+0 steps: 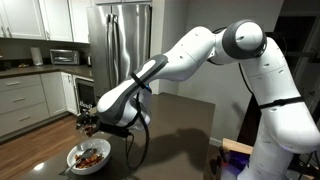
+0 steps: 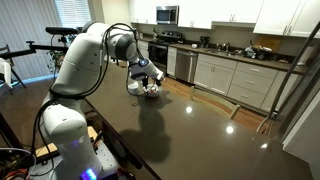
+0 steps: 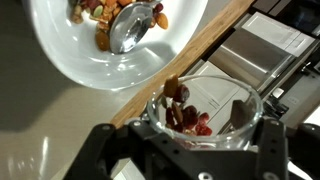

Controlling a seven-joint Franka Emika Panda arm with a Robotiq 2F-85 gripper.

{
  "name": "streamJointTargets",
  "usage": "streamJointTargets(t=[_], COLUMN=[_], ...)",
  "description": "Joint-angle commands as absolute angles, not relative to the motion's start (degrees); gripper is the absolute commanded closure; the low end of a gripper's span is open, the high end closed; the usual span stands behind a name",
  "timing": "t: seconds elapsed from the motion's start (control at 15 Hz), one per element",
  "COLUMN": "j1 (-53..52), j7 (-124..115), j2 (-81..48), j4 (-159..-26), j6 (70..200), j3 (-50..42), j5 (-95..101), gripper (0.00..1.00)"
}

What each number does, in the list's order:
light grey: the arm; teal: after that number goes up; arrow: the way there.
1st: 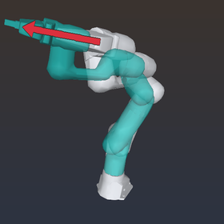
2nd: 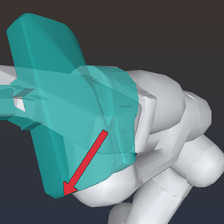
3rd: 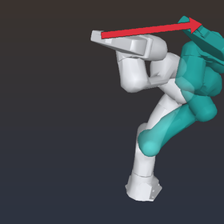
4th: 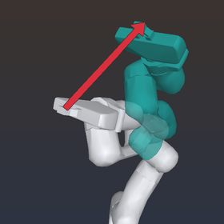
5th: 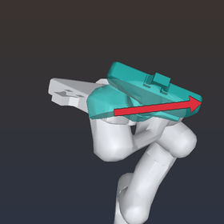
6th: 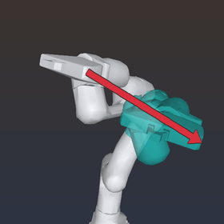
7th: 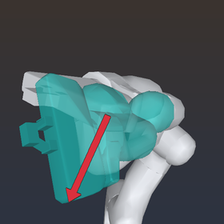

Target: Pour the contents in the glass cup into the bowl on the left

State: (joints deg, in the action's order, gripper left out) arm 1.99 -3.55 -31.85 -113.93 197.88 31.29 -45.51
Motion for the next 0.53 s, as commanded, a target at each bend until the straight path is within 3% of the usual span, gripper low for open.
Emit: streamJointTargets(t=[0.0,0.47], j1=[0.68,-0.75], j7=[-5.13,-5.3], j2=[-30.4,-28.93], j4=[-113.98,-113.6], j6=[197.88,197.88], j3=[29.8,28.36], j5=[-44.21,-44.38], gripper=[0.47,0.47])
